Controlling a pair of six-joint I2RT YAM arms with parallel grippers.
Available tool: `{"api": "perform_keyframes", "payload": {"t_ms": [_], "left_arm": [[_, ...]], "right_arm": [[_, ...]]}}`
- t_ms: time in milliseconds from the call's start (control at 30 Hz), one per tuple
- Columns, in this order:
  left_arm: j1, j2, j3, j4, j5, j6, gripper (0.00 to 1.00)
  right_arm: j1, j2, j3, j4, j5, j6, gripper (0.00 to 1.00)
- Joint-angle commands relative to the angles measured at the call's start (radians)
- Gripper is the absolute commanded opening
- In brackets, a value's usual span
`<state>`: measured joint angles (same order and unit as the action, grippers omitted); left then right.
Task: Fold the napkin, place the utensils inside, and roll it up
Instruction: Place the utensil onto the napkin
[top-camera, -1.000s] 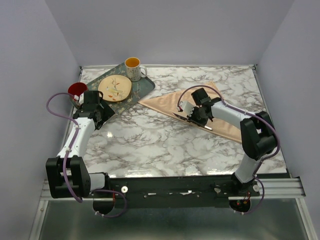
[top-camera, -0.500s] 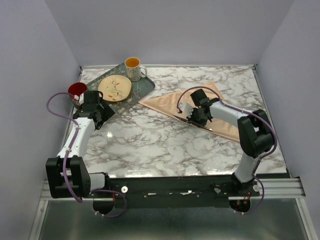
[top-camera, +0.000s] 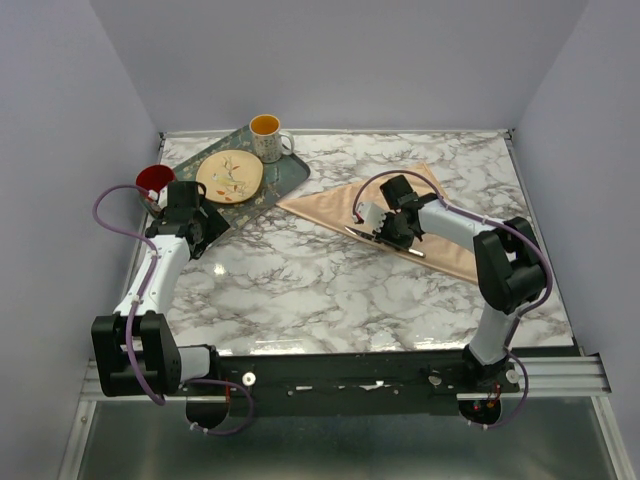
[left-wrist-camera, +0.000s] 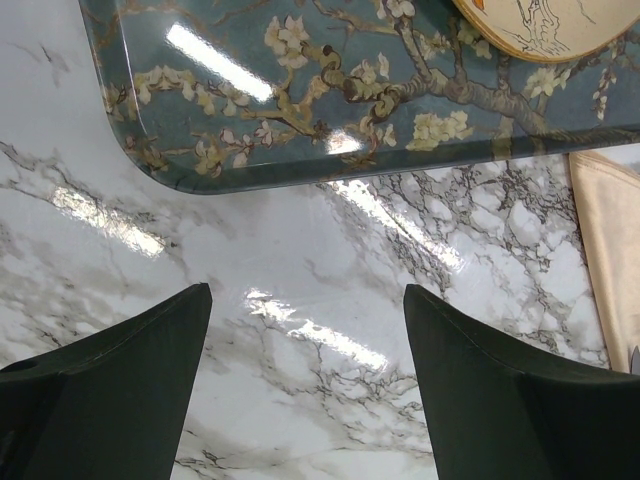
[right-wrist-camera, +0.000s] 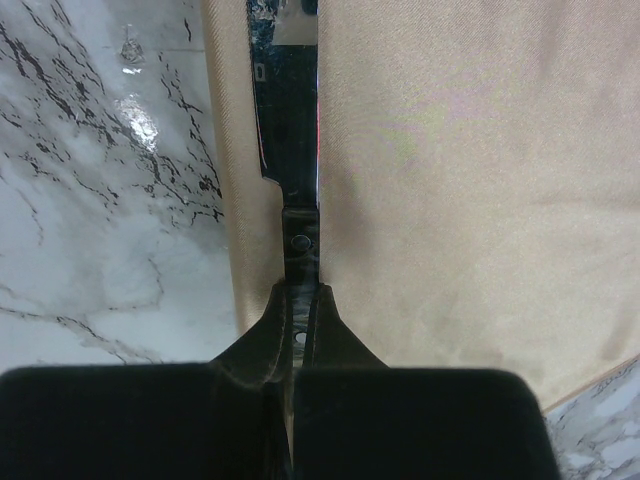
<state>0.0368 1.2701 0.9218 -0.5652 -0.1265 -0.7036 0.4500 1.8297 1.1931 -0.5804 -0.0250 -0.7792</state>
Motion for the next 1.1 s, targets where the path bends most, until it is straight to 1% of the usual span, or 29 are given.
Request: {"api": "perform_keyframes", "payload": {"t_ms": [0,533,833,967,1033,1067], "left_arm": [[-0.002,0.002,0.017,0.013,-0.001,0.007,0.88],[-0.002,0.006,0.022,0.011,-0.002,0.013,0.88],[-0.002,0.008,0.022,0.01,-0.004,0.016,0.88],[-0.002,0.008,0.02,0.011,-0.002,0.016,0.88],[-0.002,0.005,0.019,0.013,-0.002,0.019,0.89],[-0.002,0.005,0.018,0.013,-0.002,0.021,0.9]], "right_arm": [[-0.007,-0.02,0.023,0.01,0.011,-0.018,0.01],[-0.013,0.049,0.022,0.017,-0.009,-0.008,0.01],[-0.013,0.031,-0.019,0.053,-0.035,-0.002,0.01],[-0.013,0.025,-0.024,0.06,-0.033,0.0,0.07],[-0.011,0.031,-0.021,0.06,-0.035,0.001,0.1],[-0.011,0.031,-0.02,0.06,-0.035,0.0,0.18]]}}
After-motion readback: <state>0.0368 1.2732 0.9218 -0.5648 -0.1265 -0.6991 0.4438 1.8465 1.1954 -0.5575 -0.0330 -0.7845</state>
